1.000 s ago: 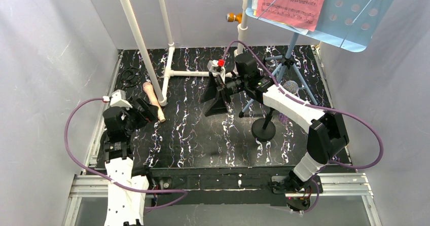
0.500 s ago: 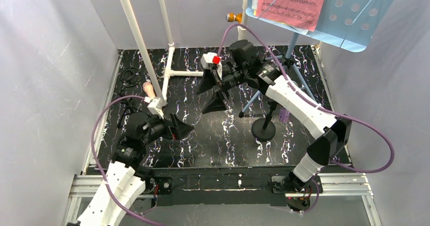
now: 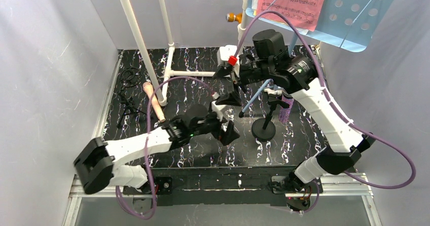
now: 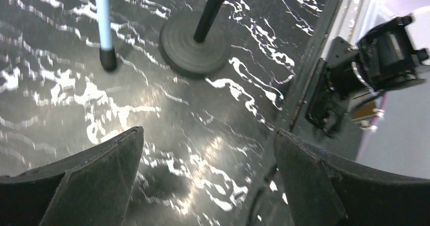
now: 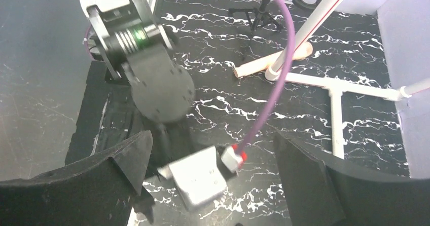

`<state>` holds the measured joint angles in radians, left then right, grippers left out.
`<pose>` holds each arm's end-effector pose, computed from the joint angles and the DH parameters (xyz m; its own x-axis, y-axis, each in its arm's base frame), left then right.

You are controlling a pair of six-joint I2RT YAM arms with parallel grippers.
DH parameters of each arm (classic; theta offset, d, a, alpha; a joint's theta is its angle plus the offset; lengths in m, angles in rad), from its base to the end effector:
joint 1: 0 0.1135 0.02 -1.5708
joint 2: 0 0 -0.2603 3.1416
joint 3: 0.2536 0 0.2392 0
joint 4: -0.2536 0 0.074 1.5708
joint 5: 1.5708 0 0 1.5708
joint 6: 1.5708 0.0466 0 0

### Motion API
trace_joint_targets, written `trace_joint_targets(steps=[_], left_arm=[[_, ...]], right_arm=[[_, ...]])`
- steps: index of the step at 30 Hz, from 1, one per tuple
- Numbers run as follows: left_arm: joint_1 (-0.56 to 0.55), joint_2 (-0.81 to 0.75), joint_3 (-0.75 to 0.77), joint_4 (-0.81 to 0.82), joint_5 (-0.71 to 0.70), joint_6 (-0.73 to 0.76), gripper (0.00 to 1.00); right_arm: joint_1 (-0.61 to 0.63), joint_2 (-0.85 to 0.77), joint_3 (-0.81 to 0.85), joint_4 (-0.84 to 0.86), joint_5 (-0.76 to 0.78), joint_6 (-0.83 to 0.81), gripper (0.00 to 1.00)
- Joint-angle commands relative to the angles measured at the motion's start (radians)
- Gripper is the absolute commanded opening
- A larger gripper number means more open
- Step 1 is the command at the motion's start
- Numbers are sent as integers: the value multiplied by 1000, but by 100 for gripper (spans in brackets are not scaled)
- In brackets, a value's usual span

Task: Pack up the instrument practice props
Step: Pick up the microphone stand with the microphone from the center of the board.

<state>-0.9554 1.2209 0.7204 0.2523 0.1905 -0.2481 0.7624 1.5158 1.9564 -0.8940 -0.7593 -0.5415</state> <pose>0.1537 -0.2327 0.2701 -0.3604 0.0921 -0.9283 0.8451 0.4534 -0.2831 0.1850 0.2210 0.4792 0.2174 -0.3093 -0.9258 -0.9761 -0.0727 -0.2049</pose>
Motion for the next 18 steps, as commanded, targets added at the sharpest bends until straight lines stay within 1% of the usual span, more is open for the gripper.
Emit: trace_joint_targets(steps=[1,4,9,12,18], left_arm=[[-26,174,104,227,-11,164,98],[-28,305,178,346,37,219,98],[-27,484,299,465,84,229,98],[-28,550,339,538,110,201,98],[-29,635,355,704,116,145,94]], right_arm=[[0,-71,46,-60,35,-27,99],[-1,-98,41,-63,34,-27,99],[-13,-129,21,-60,29,-28,98],[-22,-140,7,-58,20,-30,98],[-28,-143,-3,-59,-9,-31,98]])
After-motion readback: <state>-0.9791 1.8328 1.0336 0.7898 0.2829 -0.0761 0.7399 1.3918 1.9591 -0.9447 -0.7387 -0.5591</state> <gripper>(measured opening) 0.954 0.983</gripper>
